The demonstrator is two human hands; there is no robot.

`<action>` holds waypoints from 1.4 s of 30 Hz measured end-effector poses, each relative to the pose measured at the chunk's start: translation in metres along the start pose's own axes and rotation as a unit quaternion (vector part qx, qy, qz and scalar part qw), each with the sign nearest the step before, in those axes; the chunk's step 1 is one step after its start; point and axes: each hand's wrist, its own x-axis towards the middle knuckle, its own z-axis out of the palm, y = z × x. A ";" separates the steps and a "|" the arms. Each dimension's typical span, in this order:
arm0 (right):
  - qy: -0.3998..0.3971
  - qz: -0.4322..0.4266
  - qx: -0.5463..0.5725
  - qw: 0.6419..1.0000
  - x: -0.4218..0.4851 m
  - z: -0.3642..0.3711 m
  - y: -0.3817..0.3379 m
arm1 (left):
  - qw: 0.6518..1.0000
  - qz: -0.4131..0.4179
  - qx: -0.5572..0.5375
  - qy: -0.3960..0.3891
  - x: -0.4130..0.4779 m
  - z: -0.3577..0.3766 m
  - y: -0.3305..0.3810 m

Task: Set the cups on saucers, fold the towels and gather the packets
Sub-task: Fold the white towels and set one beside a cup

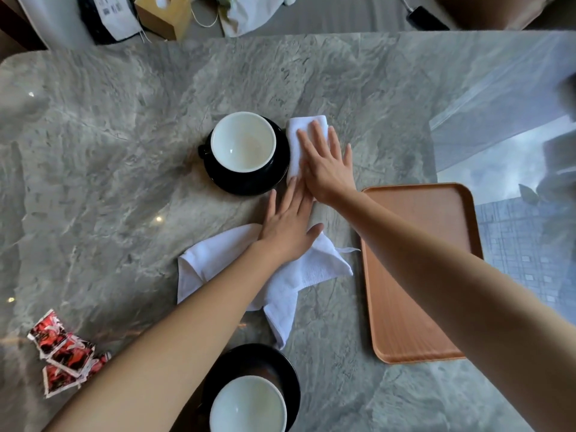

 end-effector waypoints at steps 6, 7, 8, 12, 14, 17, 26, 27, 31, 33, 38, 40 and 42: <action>-0.009 0.012 0.003 1.000 0.006 0.001 0.001 | 0.997 -0.010 -0.068 -0.028 0.009 0.003 -0.002; -0.010 0.014 0.005 1.000 0.006 0.000 0.000 | 0.997 -0.010 -0.076 -0.032 0.010 0.002 -0.003; -0.011 0.017 0.007 1.000 0.006 -0.001 -0.001 | 0.996 -0.009 -0.087 -0.035 0.011 0.000 -0.005; -0.021 0.024 0.014 0.999 0.002 -0.006 -0.005 | 0.983 -0.003 -0.178 -0.042 0.009 -0.005 -0.006; -0.022 0.029 0.030 0.999 -0.001 -0.011 -0.006 | 0.982 0.003 -0.184 -0.040 0.006 -0.008 -0.006; 0.034 0.046 0.059 0.997 -0.016 -0.018 -0.005 | 0.993 0.021 -0.107 0.039 -0.005 -0.006 -0.007; 0.107 -0.056 0.093 0.988 -0.104 -0.006 0.008 | 0.988 0.074 -0.034 0.130 -0.058 0.011 -0.005; 0.114 -0.071 0.075 0.988 -0.114 -0.002 0.009 | 0.990 0.073 -0.031 0.120 -0.063 0.015 -0.007; 0.026 -0.082 0.007 0.996 -0.146 0.015 0.011 | 0.992 0.034 -0.072 0.102 -0.078 0.023 -0.021; -0.021 -0.048 0.007 0.999 -0.156 0.020 0.013 | 0.991 0.023 -0.086 0.101 -0.086 0.022 -0.029; 0.011 0.035 0.136 0.990 -0.164 0.013 -0.002 | 0.990 -0.047 -0.059 0.115 -0.104 0.016 -0.053; 0.047 0.057 0.184 0.980 -0.164 0.007 -0.011 | 0.988 -0.095 -0.041 0.111 -0.115 0.016 -0.066; 0.082 0.075 0.247 0.963 -0.164 0.001 -0.019 | 0.986 -0.129 -0.034 0.096 -0.129 0.017 -0.078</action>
